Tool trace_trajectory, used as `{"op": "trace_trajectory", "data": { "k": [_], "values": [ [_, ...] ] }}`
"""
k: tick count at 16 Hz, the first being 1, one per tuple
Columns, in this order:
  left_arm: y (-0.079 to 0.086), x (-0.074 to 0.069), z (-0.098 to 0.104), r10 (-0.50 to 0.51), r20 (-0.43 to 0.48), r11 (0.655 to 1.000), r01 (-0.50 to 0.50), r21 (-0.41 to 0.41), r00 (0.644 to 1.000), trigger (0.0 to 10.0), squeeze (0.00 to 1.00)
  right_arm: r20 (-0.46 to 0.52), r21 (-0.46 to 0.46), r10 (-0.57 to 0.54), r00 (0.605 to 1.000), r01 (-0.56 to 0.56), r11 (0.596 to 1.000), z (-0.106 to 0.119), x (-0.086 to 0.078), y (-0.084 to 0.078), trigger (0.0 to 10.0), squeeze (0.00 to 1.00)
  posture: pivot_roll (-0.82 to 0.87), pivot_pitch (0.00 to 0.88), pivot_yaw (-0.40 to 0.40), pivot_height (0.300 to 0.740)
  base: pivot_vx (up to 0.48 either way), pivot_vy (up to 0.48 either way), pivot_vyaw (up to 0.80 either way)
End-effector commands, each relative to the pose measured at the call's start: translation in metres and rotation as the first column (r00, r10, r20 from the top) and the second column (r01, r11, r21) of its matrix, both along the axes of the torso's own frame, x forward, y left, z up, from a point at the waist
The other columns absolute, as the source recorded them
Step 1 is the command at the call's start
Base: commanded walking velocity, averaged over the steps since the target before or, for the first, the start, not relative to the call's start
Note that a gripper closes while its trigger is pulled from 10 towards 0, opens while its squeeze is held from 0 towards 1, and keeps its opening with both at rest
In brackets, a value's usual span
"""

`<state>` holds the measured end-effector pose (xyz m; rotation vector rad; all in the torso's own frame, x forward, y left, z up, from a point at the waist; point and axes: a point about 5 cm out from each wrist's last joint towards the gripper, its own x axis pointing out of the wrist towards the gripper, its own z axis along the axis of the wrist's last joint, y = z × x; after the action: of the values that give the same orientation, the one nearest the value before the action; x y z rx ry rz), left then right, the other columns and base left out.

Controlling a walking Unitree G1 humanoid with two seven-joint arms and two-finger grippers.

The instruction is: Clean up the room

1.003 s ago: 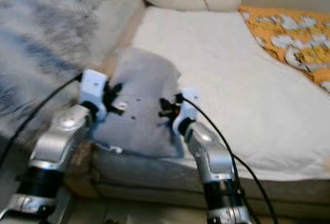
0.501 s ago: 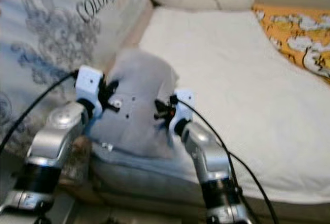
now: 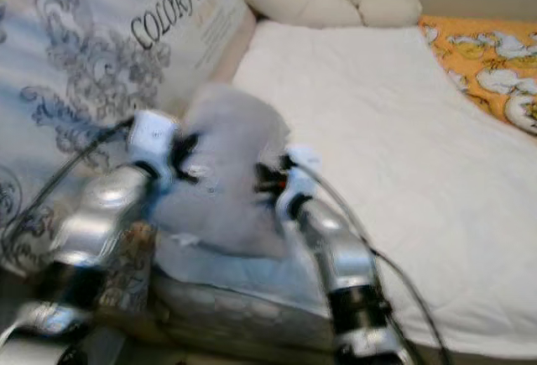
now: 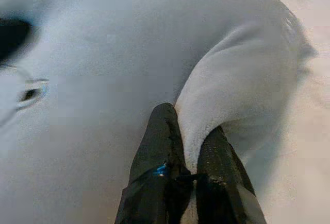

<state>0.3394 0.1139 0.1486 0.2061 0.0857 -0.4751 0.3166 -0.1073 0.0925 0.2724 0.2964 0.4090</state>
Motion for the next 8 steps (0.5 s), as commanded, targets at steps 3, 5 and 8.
{"op": "trace_trajectory", "data": {
  "k": [3, 5, 8],
  "values": [
    [-0.002, 0.017, 0.018, -0.050, 0.135, 0.994, 0.036, 0.099, 0.990, 10.0, 0.00, 0.055, 0.045, -0.041, 0.998, 0.039, 0.998, 0.007, 0.013, 0.004, 10.0, 1.00, -0.06, 0.000, 0.029, 0.740, 0.000, 0.000, 0.00],
    [-0.005, 0.031, 0.022, -0.068, 0.167, 0.985, 0.039, 0.170, 0.984, 10.0, 0.00, 0.055, 0.029, -0.065, 0.996, 0.063, 0.998, 0.002, 0.017, 0.000, 10.0, 1.00, -0.07, 0.000, 0.032, 0.740, 0.000, 0.000, 0.00],
    [-0.012, 0.046, 0.030, -0.076, 0.205, 0.974, 0.028, 0.226, 0.976, 10.0, 0.00, 0.064, 0.018, -0.077, 0.995, 0.076, 0.997, -0.001, 0.018, -0.007, 10.0, 1.00, -0.09, 0.000, 0.042, 0.740, 0.000, 0.000, 0.00]
  ]
}}
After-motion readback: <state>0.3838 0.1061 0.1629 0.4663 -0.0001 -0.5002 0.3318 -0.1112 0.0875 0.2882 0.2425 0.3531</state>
